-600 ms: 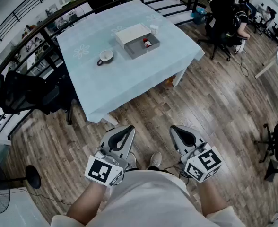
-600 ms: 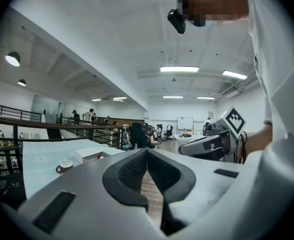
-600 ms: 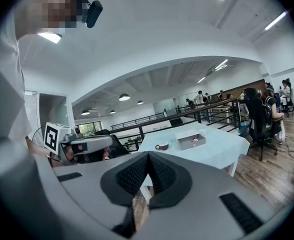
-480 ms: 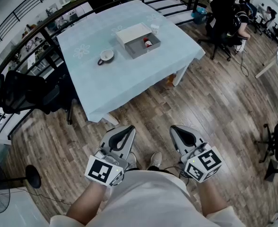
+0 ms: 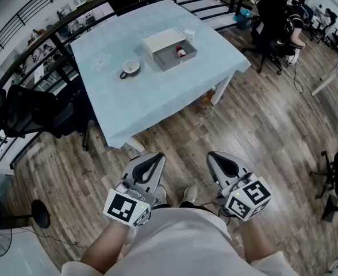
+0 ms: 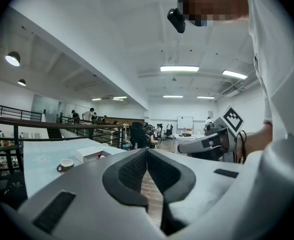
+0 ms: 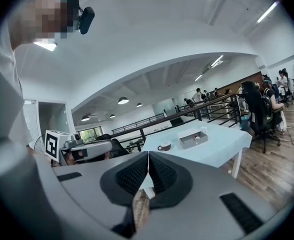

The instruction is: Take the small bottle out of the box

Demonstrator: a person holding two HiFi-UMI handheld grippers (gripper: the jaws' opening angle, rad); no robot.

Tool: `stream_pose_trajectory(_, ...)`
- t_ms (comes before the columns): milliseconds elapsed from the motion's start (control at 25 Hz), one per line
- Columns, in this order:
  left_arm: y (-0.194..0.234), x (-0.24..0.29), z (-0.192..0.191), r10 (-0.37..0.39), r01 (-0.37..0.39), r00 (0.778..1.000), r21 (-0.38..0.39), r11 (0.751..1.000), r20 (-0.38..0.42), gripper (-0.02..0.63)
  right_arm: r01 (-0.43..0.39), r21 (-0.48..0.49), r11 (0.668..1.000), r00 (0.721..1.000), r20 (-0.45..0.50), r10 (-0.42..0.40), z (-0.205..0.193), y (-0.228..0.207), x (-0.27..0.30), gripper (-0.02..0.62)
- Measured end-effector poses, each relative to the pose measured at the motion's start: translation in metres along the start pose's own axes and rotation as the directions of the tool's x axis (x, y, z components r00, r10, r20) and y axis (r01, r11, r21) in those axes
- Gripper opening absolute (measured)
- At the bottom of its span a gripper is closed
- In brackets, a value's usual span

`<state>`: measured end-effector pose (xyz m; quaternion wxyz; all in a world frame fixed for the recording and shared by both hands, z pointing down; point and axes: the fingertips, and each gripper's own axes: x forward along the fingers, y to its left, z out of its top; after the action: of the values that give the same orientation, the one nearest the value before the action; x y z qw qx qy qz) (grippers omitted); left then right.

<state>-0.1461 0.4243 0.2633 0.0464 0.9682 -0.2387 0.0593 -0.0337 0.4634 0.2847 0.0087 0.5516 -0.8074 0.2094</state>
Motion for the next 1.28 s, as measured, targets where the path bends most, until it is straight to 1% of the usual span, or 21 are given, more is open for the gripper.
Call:
stream_pose_trajectory(200, -0.005, 0.004, 0.003, 0.014, -0.014, 1.000, 0.008, 1.000, 0.003, 0.021, 0.005, 0.004, 1.000, 1.000, -0.001, -0.005, 0.000, -0.009, -0.004, 0.023)
stream_pose_trajectory(320, -0.009, 0.009, 0.004, 0.025, -0.025, 1.000, 0.015, 1.000, 0.003, 0.021, -0.006, 0.009, 1.000, 1.000, 0.003, 0.006, 0.001, -0.015, -0.008, 0.023)
stream_pose_trajectory(800, -0.029, 0.040, 0.005, 0.046, -0.046, 0.999, 0.016, 0.999, -0.002, 0.021, -0.024, 0.014, 1.000, 1.000, -0.008, 0.024, 0.003, -0.050, -0.025, 0.023)
stream_pose_trajectory(1080, -0.027, 0.056, 0.003, 0.055, -0.055, 0.998, 0.011, 0.998, 0.003, 0.021, -0.030, 0.006, 1.000, 0.999, -0.023, 0.030, 0.003, -0.068, -0.024, 0.023)
stream_pose_trajectory(1280, -0.018, 0.066, 0.004, 0.063, -0.063, 0.998, 0.010, 0.998, 0.005, 0.021, -0.031, 0.004, 1.000, 0.999, -0.030, 0.031, 0.007, -0.078, -0.015, 0.023)
